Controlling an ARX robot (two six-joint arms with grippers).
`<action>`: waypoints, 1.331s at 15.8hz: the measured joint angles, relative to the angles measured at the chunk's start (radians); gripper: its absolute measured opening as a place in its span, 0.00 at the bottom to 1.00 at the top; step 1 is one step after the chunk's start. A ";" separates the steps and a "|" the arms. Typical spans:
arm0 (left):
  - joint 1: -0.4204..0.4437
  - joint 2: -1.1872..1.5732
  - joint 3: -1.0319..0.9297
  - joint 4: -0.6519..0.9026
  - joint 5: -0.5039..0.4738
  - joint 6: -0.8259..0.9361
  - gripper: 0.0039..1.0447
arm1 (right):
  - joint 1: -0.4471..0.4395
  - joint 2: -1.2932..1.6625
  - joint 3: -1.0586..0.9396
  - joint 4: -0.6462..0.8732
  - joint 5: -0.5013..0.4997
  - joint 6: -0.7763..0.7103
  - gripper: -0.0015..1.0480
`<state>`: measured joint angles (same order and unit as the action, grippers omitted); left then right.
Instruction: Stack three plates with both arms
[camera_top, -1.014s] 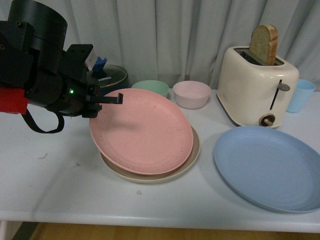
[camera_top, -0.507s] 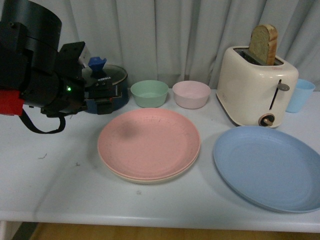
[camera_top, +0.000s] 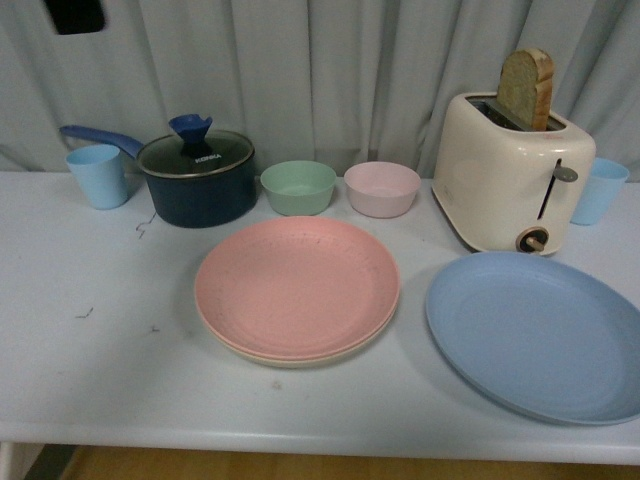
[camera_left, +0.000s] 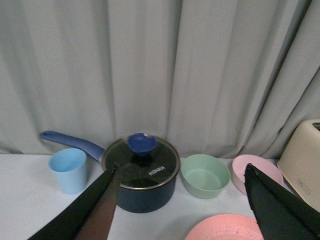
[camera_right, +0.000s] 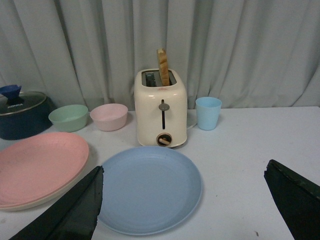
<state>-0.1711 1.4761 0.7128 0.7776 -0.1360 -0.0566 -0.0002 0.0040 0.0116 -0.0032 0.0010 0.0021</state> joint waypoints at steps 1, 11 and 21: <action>0.019 -0.048 -0.070 0.048 -0.002 0.016 0.61 | 0.000 0.000 0.000 0.000 0.000 0.000 0.94; 0.105 -0.344 -0.476 0.103 0.062 0.042 0.01 | 0.000 0.000 0.000 0.000 0.000 0.000 0.94; 0.172 -0.734 -0.701 -0.087 0.135 0.043 0.01 | 0.000 0.000 0.000 0.000 0.000 0.000 0.94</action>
<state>0.0013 0.7422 0.0120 0.6903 -0.0006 -0.0139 -0.0002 0.0040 0.0116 -0.0036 0.0006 0.0017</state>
